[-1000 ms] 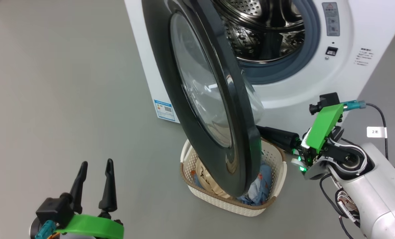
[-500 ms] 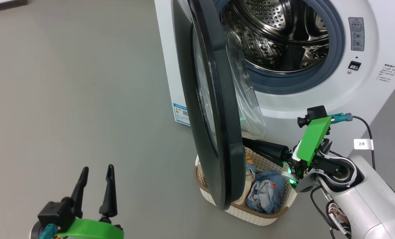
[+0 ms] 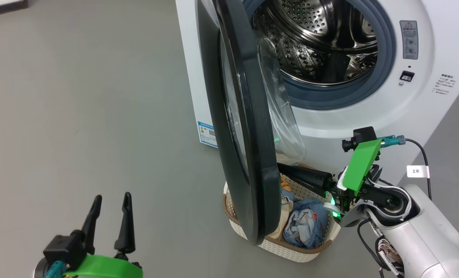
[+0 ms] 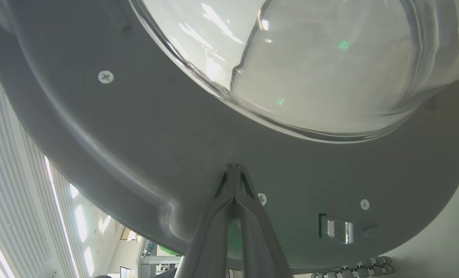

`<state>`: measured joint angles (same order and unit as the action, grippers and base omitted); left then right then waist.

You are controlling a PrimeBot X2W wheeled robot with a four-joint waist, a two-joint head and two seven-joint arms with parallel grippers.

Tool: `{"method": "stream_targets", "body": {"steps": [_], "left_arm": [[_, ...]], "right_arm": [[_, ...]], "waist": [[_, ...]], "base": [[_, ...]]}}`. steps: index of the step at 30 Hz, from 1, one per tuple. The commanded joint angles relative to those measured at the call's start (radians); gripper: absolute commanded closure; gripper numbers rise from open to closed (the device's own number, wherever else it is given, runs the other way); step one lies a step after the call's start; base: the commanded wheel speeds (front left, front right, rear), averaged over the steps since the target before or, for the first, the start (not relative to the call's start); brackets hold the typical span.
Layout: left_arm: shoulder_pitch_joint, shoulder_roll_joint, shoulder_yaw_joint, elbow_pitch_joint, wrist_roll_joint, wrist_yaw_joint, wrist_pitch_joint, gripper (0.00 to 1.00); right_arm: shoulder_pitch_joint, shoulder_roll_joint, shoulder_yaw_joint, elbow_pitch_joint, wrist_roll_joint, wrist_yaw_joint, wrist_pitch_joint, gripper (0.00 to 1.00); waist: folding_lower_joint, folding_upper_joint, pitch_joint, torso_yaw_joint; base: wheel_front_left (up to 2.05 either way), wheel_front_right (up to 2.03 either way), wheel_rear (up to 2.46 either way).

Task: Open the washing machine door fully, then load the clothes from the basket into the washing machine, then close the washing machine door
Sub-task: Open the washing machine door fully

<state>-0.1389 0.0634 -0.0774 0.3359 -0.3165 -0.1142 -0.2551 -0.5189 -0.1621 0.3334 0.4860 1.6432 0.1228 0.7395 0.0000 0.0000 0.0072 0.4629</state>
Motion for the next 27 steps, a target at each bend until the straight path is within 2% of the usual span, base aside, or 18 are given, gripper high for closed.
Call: {"method": "stream_targets", "body": {"steps": [1,7,8,9,10,11,12,19,27], "left_arm": [[-0.014,0.021,0.027,-0.022,-0.006,0.003,-0.002,0.0],[-0.013,0.024,0.023,-0.021,-0.01,0.006,-0.002,0.0],[-0.013,0.025,0.023,-0.021,-0.011,0.006,-0.002,0.0],[-0.013,0.026,0.022,-0.021,-0.011,0.007,-0.002,0.0],[-0.012,0.028,0.022,-0.021,-0.011,0.008,-0.002,0.0],[-0.011,0.03,0.022,-0.022,-0.012,0.008,-0.003,0.0],[-0.009,0.033,0.019,-0.023,-0.012,0.01,-0.001,0.0],[-0.003,0.039,0.012,-0.029,-0.015,0.013,0.001,0.0],[-0.002,0.046,0.005,-0.033,-0.02,0.015,0.003,0.0]], "right_arm": [[0.0,0.014,0.003,-0.029,-0.004,0.008,0.008,1.0],[0.001,0.014,-0.016,-0.026,-0.012,0.008,-0.003,1.0],[0.001,0.013,-0.02,-0.026,-0.013,0.008,-0.003,0.88],[0.002,0.013,-0.024,-0.027,-0.014,0.008,-0.007,0.71],[0.002,0.012,-0.029,-0.028,-0.014,0.008,-0.009,0.6],[0.002,0.012,-0.032,-0.029,-0.014,0.008,-0.009,0.55],[0.007,0.009,-0.043,-0.036,-0.018,0.008,-0.015,0.0],[0.023,0.003,-0.068,-0.084,-0.036,0.008,-0.044,0.0],[0.067,-0.005,-0.085,-0.198,-0.084,0.008,-0.119,0.0]], "waist": [[0.0,0.0,-0.001,-0.005],[0.0,0.0,-0.005,-0.024],[0.0,0.0,-0.006,-0.028],[0.0,0.0,-0.007,-0.032],[0.0,0.0,-0.01,-0.038],[0.0,0.0,-0.013,-0.043],[0.0,0.0,-0.021,-0.061],[0.0,0.0,-0.033,-0.117],[0.0,0.0,-0.04,-0.199]], "base": [[0.0,0.0,0.0],[0.0,0.0,0.0],[0.0,0.0,0.0],[0.0,0.0,0.0],[0.0,0.0,0.0],[0.0,0.0,0.0],[0.0,0.0,0.0],[0.0,0.0,0.0],[0.0,0.0,0.0]]}}
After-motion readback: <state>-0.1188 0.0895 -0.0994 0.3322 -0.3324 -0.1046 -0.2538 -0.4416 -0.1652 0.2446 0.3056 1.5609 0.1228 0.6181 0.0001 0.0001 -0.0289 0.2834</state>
